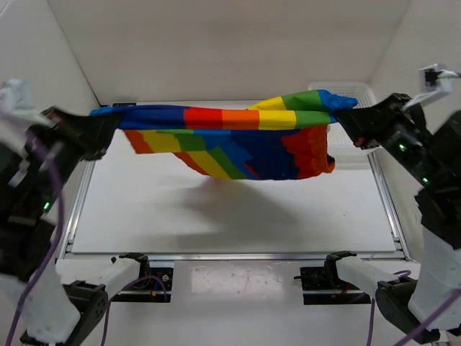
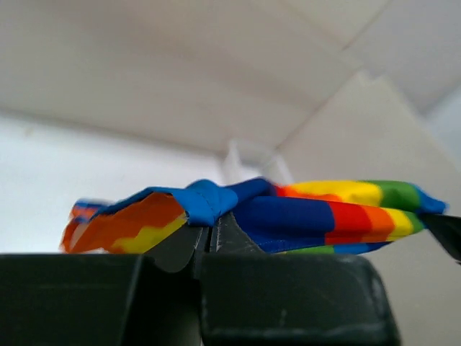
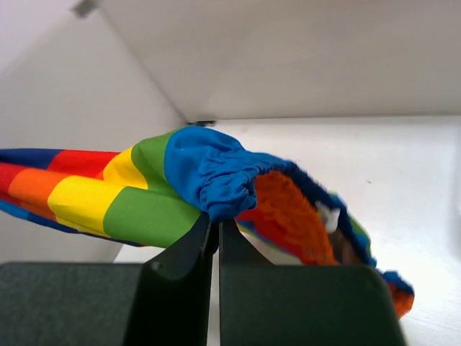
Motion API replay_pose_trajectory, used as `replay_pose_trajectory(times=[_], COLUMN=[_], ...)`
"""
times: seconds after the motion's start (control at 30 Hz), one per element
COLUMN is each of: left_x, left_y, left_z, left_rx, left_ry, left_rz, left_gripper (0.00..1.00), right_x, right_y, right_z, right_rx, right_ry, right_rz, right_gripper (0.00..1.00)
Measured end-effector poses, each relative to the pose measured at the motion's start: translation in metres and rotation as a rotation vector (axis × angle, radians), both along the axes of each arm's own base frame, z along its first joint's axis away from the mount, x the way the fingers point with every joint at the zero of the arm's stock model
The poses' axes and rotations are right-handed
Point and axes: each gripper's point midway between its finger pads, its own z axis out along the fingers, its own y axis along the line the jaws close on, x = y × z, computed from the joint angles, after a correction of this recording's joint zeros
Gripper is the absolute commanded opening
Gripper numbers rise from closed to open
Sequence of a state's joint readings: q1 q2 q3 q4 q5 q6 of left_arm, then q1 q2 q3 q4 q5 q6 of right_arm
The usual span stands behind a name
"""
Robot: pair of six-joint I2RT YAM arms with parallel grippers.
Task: Fold and stack the shorts
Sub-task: Fold the shorts
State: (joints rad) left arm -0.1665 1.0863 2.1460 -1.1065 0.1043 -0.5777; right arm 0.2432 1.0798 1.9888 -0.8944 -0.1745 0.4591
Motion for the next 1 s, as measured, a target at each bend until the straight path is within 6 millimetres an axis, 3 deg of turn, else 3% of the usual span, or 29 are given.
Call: replay_pose_trajectory(times=[0.1,0.17,0.23,0.43,0.57,0.7,0.8,0.9,1.0], left_x=[-0.058,-0.084,-0.098,-0.100,-0.084,-0.034,0.031,0.111,0.191], left_y=[0.007,0.010,0.013,0.015,0.011,0.005,-0.008,-0.022,-0.028], left_z=[0.045,0.066,0.073,0.078,0.072,0.044,0.010,-0.042,-0.124], left_rx=[-0.030,-0.043,-0.050,-0.052,-0.039,0.005,0.068,0.130,0.195], left_ry=[-0.184,-0.272,-0.306,-0.311,-0.283,-0.169,-0.039,0.119,0.326], left_rz=[-0.017,-0.024,-0.025,-0.031,-0.031,-0.010,-0.008,0.002,0.029], left_gripper=[0.10,0.10,0.10,0.10,0.10,0.10,0.10,0.10,0.10], right_x=[-0.038,-0.058,-0.072,-0.094,-0.081,-0.034,0.015,0.068,0.120], right_y=[0.005,0.008,0.010,0.007,0.008,0.011,0.011,0.007,0.007], right_z=[0.027,0.041,0.050,0.063,0.047,-0.008,-0.067,-0.131,-0.205], right_rx=[0.019,0.030,0.037,0.048,0.041,0.010,-0.037,-0.101,-0.175], right_ry=[-0.085,-0.128,-0.157,-0.191,-0.137,0.026,0.184,0.344,0.509], right_rz=[0.086,0.137,0.168,0.186,0.168,0.111,0.039,-0.044,-0.100], right_gripper=[0.00,0.00,0.00,0.00,0.00,0.00,0.00,0.00,0.00])
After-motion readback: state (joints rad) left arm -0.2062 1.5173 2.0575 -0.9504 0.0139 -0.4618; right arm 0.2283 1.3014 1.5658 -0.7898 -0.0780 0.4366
